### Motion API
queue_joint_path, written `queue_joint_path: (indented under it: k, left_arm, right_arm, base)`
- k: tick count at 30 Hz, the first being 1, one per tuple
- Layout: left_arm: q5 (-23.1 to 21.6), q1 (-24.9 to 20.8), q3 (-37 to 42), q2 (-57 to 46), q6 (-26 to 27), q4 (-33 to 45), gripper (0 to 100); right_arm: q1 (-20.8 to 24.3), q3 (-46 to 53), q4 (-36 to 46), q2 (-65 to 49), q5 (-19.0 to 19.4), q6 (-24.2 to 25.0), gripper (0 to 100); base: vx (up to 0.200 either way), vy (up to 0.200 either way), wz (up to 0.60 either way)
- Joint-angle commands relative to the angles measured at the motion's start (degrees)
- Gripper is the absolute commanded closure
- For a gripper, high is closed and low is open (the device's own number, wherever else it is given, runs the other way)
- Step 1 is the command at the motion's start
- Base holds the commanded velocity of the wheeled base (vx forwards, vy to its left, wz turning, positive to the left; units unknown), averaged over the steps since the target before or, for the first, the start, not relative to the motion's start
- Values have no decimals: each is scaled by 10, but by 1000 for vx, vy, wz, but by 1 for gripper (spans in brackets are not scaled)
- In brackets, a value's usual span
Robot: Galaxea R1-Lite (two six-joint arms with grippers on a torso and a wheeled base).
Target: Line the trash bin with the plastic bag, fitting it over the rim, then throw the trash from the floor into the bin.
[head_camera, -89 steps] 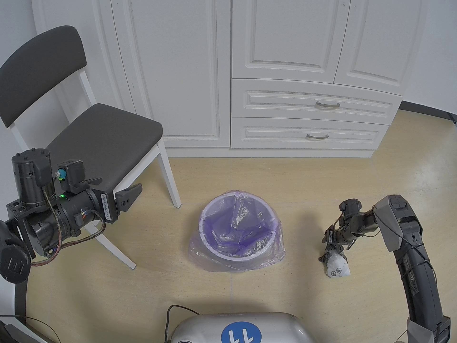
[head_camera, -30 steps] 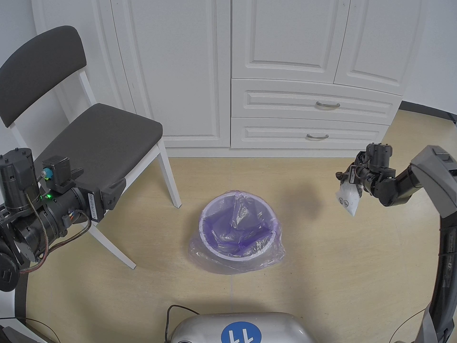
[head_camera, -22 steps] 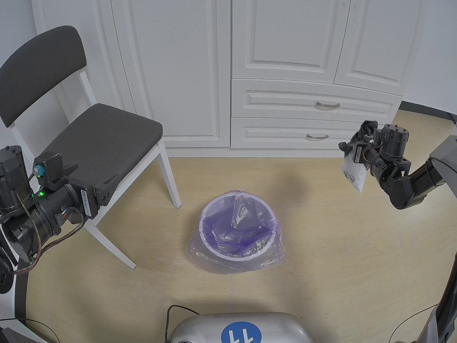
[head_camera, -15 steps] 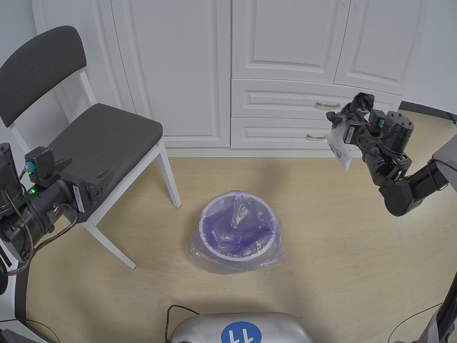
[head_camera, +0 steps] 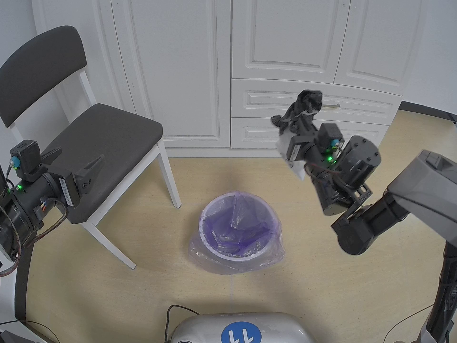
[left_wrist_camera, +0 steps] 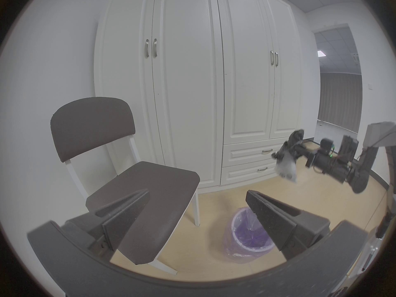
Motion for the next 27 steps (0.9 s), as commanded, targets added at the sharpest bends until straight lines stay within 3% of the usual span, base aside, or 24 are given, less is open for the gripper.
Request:
queue_joint_path:
  k: [1, 5, 6, 7, 8, 12, 17, 27]
  left_arm:
    - [-1, 2, 4, -10, 3, 0, 0]
    - [-1, 3, 6, -14, 9, 0, 0]
    - [-2, 3, 6, -16, 9, 0, 0]
    - [-2, 3, 6, -16, 9, 0, 0]
    - [-3, 3, 5, -15, 9, 0, 0]
    - [-4, 3, 6, -10, 8, 1, 0]
    - [-4, 4, 5, -10, 8, 1, 0]
    - [-5, 4, 6, -7, 8, 1, 0]
  right_arm:
    - [47, 1, -11, 55, -4, 23, 100]
    - [49, 0, 12, 54, -5, 55, 100]
    - [50, -8, 85, 48, -5, 125, 100]
    - [50, -8, 85, 48, -5, 125, 100]
    - [53, -22, 159, 41, -3, 191, 100]
    - [42, -79, 289, 50, 9, 306, 100]
    - [28, -94, 318, 80, 33, 336, 100]
    - [68, -85, 296, 150, 42, 342, 100]
  base:
    - [0, 0, 0]
    - [0, 0, 0]
    - [0, 0, 0]
    - [0, 0, 0]
    - [0, 0, 0]
    - [0, 0, 0]
    - [0, 0, 0]
    - [0, 0, 0]
